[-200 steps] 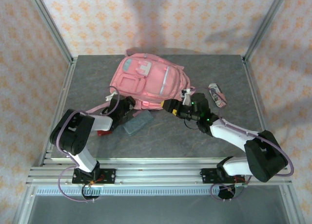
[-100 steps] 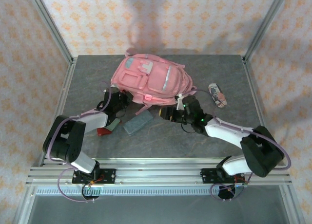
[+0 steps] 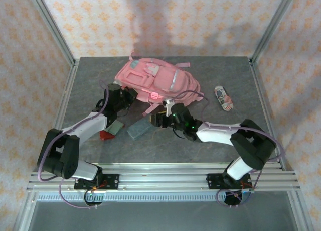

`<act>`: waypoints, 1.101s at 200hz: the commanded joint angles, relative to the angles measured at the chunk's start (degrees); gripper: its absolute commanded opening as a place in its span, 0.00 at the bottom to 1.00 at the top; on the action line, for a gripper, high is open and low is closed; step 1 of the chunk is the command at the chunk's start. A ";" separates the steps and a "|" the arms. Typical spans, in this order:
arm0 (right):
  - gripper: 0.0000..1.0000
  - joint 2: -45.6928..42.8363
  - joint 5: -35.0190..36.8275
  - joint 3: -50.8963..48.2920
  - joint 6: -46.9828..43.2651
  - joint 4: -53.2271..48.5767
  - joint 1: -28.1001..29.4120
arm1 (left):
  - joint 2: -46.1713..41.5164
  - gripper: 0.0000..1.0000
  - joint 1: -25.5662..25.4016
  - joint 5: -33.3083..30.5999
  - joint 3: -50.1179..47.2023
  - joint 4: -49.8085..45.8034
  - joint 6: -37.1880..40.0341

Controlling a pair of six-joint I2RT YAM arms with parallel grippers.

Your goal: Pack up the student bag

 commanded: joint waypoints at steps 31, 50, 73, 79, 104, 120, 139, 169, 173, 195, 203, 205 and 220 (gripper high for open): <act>0.60 7.36 10.48 6.96 -6.41 6.62 0.10 | -3.25 0.00 -0.86 3.82 4.26 4.77 -1.78; 0.61 10.03 13.00 9.91 -6.78 6.47 0.10 | -3.40 0.00 -0.98 4.14 4.31 5.34 -2.34; 0.58 13.28 16.35 14.32 -6.92 5.42 0.09 | -3.60 0.00 -1.25 4.45 4.41 5.70 -2.61; 0.56 14.12 17.34 15.54 -6.94 4.59 0.05 | -3.69 0.00 -1.19 4.47 4.35 5.69 -2.66; 0.34 16.25 19.93 19.16 -6.95 1.77 0.11 | -3.76 0.00 -1.28 4.40 4.13 6.13 -2.82; 0.15 16.25 20.80 19.75 -6.97 -0.28 0.11 | -3.78 0.00 -1.25 3.84 4.11 5.92 -2.36; 0.00 15.21 21.97 18.89 -6.71 -2.47 0.08 | -3.69 0.00 -0.88 3.16 3.87 5.70 -1.75; 0.00 10.78 21.68 14.82 -5.52 -6.80 -0.10 | -3.68 0.00 0.12 0.83 4.16 2.98 1.50; 0.00 10.00 21.30 14.12 -5.22 -7.36 -0.14 | -3.69 0.00 0.23 0.27 4.22 2.21 2.32; 0.00 6.21 18.74 10.93 -3.51 -12.31 -0.94 | -3.35 0.00 1.02 -2.03 3.91 -0.36 5.90; 0.00 4.97 17.96 9.67 -3.05 -13.98 -1.40 | -3.08 0.00 1.29 -2.20 3.45 -0.45 6.56; 0.00 4.73 17.78 9.40 -2.98 -14.44 -1.52 | -2.97 0.00 1.36 -2.22 3.35 -0.45 6.69; 0.00 2.66 16.23 7.17 -1.91 -17.80 -2.97 | -2.17 0.00 1.68 -2.45 2.69 -0.44 7.66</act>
